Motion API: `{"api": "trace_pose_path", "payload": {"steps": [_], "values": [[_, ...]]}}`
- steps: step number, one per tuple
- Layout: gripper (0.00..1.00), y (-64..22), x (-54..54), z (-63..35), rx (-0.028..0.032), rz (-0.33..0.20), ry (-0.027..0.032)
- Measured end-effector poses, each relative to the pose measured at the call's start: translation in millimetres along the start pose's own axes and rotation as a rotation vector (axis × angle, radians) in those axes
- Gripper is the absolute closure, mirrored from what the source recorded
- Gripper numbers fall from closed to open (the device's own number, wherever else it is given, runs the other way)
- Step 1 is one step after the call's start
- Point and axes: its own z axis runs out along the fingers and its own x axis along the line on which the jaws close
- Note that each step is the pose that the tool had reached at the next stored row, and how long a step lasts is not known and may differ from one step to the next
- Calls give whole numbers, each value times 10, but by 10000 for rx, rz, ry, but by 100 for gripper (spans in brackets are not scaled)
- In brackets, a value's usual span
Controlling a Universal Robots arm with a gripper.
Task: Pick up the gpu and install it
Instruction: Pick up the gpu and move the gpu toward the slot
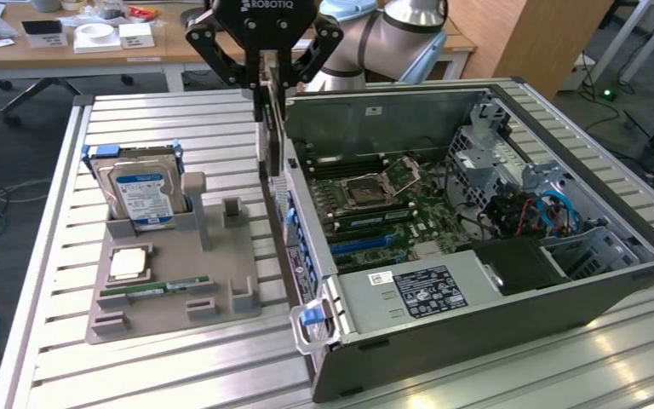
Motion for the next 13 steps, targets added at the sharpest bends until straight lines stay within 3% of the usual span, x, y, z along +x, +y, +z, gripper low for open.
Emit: {"api": "trace_pose_path", "payload": {"steps": [13], "values": [[73, 17, -160, 5, 0, 0, 1]]}}
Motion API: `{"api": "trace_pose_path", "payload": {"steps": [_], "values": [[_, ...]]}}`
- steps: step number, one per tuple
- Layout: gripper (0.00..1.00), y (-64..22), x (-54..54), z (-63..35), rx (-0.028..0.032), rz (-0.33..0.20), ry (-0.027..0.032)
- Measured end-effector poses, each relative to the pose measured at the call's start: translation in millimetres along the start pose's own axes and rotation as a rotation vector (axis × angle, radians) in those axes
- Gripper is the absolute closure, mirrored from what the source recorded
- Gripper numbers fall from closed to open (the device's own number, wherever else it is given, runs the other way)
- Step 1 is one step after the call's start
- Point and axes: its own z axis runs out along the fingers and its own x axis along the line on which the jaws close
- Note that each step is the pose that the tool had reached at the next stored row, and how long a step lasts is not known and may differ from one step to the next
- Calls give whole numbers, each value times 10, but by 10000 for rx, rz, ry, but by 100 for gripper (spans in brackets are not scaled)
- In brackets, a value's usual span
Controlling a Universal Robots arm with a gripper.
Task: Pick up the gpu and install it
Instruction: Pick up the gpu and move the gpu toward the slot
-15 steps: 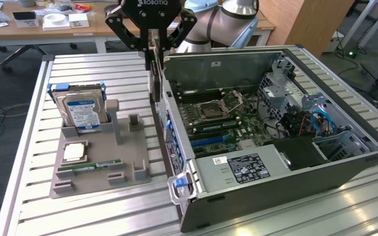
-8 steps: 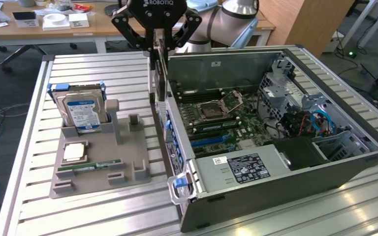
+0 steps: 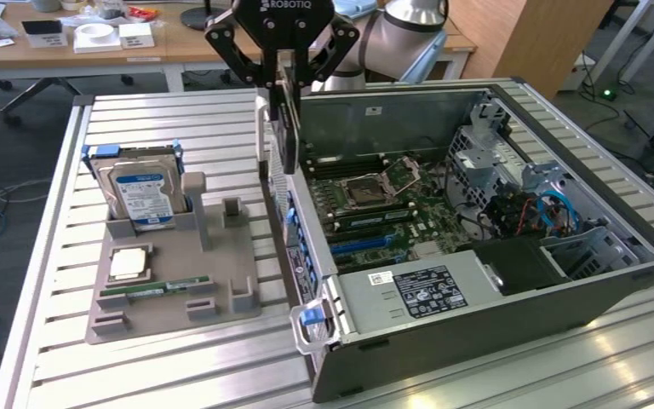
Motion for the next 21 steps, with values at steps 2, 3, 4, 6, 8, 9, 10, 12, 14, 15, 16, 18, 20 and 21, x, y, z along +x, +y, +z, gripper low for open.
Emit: {"api": "trace_pose_path", "payload": {"steps": [2, 3, 4, 6, 8, 9, 10, 12, 14, 15, 16, 18, 20, 21], "values": [[73, 2, -18, 1, -1, 1, -1], [73, 3, -26, 1, 0, 1, -1], [73, 4, -35, 1, 0, 0, -1], [73, 6, -56, 2, 0, 0, -1], [73, 9, -81, 3, 0, 0, -1], [73, 11, -96, 3, 0, 0, -1], [73, 13, -111, 4, -1, 0, -1], [73, 16, -142, 5, 0, 0, -1], [73, 21, -173, 5, 0, 1, -1], [73, 21, -177, 6, 0, 1, -1], [73, 30, -240, 7, 1, 1, -1], [73, 36, -283, 9, 0, 0, -1], [73, 43, -327, 11, 0, -1, -1], [73, 46, -349, 11, 0, 0, -1]]}}
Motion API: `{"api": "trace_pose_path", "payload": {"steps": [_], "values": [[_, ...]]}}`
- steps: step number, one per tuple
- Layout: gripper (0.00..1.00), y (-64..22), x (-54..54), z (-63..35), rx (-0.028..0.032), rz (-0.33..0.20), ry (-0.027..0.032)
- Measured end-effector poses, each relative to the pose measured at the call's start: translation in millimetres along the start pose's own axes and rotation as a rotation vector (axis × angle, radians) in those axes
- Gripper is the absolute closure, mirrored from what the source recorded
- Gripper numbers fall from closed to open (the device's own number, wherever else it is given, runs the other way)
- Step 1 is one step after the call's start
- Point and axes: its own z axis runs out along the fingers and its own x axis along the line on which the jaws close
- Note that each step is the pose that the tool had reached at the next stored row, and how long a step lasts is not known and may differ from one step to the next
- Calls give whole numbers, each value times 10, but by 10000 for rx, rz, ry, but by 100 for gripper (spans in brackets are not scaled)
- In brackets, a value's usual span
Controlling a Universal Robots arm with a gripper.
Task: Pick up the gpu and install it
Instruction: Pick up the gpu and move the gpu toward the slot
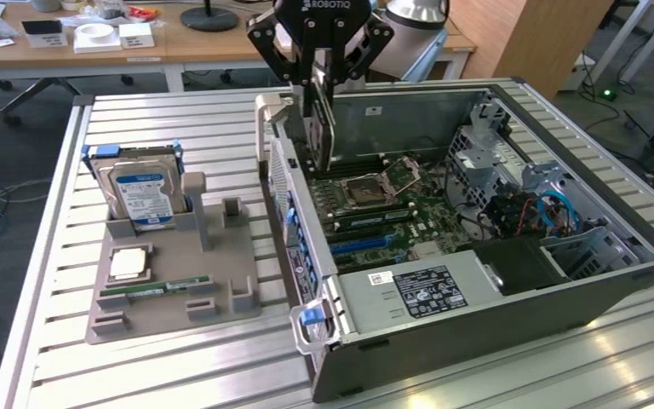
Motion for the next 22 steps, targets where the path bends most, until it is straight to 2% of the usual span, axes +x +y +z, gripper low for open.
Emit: {"api": "trace_pose_path", "payload": {"steps": [22], "values": [[73, 82, -519, 17, 1, 0, 0]]}}
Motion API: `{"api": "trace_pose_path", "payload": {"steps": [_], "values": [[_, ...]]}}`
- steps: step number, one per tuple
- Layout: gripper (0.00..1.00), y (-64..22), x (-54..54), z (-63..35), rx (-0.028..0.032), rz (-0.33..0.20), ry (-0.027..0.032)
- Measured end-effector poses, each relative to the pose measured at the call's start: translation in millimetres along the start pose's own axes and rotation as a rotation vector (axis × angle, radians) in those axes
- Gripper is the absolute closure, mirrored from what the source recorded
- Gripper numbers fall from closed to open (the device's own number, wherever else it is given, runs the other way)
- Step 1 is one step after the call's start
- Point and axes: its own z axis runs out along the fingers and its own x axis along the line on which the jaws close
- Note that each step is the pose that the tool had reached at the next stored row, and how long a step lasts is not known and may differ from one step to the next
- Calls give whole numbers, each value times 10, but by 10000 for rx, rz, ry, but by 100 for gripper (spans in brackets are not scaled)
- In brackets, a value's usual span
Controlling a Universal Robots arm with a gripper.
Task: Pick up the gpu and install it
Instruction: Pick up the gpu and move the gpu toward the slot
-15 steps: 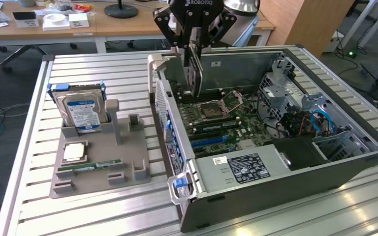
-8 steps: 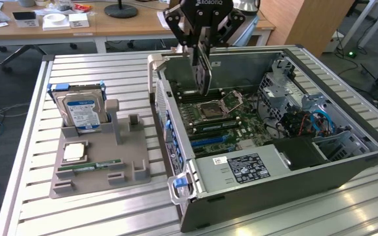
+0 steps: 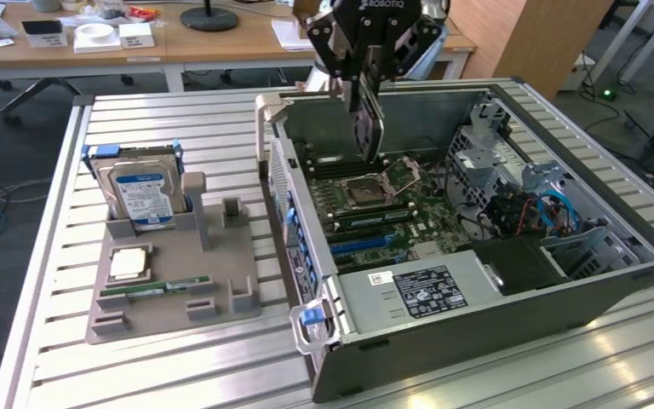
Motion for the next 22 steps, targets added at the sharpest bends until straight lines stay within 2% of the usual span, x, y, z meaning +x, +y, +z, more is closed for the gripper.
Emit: {"api": "trace_pose_path", "payload": {"steps": [16, 22], "values": [[73, 59, -434, 15, -1, 1, 0], [73, 72, -559, 19, -2, 1, -1]]}}
